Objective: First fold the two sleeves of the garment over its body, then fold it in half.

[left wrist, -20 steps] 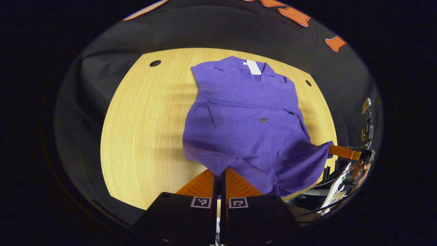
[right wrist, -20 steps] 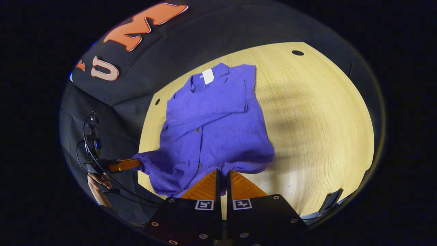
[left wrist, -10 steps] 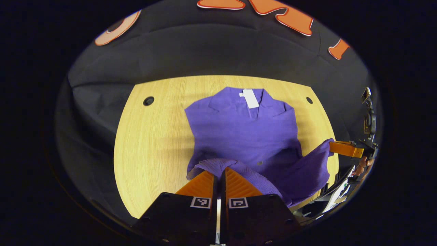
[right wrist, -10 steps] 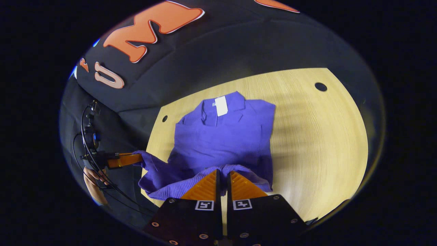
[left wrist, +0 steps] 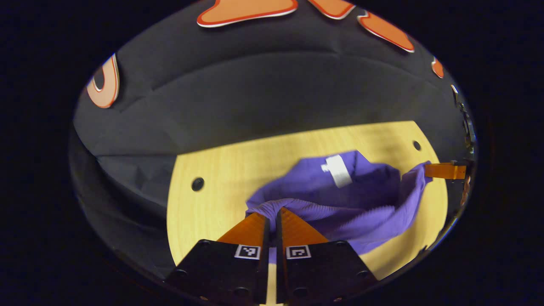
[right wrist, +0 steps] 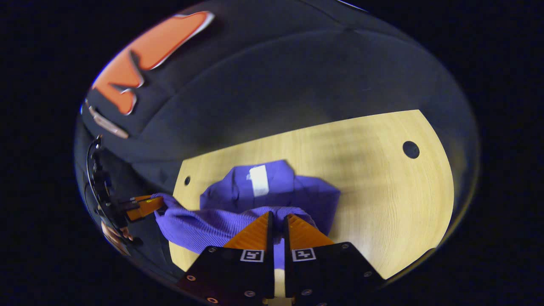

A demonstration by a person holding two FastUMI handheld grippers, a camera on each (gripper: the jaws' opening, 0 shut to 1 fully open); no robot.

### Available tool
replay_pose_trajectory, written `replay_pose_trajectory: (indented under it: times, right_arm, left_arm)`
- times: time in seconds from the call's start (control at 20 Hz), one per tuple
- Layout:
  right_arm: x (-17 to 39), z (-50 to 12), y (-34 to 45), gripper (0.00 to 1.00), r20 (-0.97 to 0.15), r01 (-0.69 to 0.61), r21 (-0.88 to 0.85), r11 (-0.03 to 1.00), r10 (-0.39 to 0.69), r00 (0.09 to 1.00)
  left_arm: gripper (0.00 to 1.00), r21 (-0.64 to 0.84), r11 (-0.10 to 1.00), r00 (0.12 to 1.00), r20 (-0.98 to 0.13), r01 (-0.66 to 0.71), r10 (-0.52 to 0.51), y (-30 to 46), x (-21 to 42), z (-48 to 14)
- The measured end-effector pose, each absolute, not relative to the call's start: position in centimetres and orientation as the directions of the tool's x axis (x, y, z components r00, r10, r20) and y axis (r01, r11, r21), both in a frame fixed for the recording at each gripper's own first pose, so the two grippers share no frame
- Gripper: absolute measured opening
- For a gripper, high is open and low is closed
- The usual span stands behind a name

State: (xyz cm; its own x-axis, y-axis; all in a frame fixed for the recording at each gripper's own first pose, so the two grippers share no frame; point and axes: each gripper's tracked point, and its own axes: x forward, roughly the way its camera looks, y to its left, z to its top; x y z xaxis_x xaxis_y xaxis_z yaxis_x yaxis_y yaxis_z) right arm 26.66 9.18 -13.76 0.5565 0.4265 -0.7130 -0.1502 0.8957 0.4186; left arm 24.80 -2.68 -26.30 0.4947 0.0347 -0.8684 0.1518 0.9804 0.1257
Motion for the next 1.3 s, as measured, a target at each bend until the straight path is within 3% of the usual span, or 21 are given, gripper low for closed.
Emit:
replay_pose_trajectory:
  times: [0.05,0.1,0.15,0.2,0.35,0.4,0.45,0.6,0.75,1.1,1.3]
  right_arm:
    - [27.6,-13.9,8.9,0.20,-0.705,-0.116,0.425,0.898,0.408,0.580]
    - [28.0,-13.2,8.2,0.39,-0.688,-0.103,0.430,0.897,0.399,0.606]
    - [28.2,-12.9,7.3,0.38,-0.672,-0.104,0.425,0.899,0.391,0.629]
    - [28.4,-12.5,6.5,0.55,-0.654,-0.114,0.419,0.901,0.386,0.650]
    - [28.3,-10.9,5.5,0.69,-0.597,-0.161,0.398,0.903,0.388,0.702]
    - [28.1,-9.9,5.2,0.63,-0.576,-0.173,0.391,0.904,0.387,0.720]
    - [27.6,-8.9,4.9,0.80,-0.552,-0.185,0.378,0.907,0.381,0.742]
    - [26.6,-5.7,3.7,0.91,-0.478,-0.204,0.334,0.920,0.352,0.804]
    - [25.1,-3.3,2.8,0.96,-0.414,-0.224,0.271,0.936,0.323,0.851]
    - [18.9,3.3,3.5,0.96,-0.237,-0.261,0.105,0.960,0.279,0.931]
    - [14.8,6.8,5.1,0.96,-0.142,-0.267,0.083,0.960,0.277,0.950]
  left_arm:
    - [0.09,0.156,0.980,0.551,-0.832,0.125,0.062,-2.2,26.5,-26.0]
    - [0.30,0.188,0.978,0.601,-0.794,0.095,0.094,-1.6,27.8,-25.4]
    - [0.39,0.184,0.981,0.643,-0.760,0.068,0.098,-1.4,28.8,-24.7]
    - [0.47,0.170,0.985,0.666,-0.739,0.039,0.101,-1.3,29.4,-24.0]
    - [0.67,0.140,0.990,0.704,-0.702,-0.013,0.109,-1.4,27.9,-23.9]
    - [0.76,0.140,0.990,0.726,-0.678,-0.026,0.115,-1.6,27.7,-23.1]
    - [0.80,0.146,0.989,0.749,-0.652,-0.030,0.119,-1.6,27.5,-22.1]
    - [0.94,0.160,0.986,0.814,-0.566,-0.043,0.127,-1.3,26.1,-17.8]
    - [0.96,0.124,0.992,0.861,-0.500,-0.038,0.095,-2.1,23.9,-13.5]
    - [0.96,-0.034,0.999,0.897,-0.442,0.005,-0.020,-3.4,18.0,-8.3]
    - [0.96,-0.052,0.999,0.932,-0.362,0.010,-0.028,-1.7,14.7,-5.0]
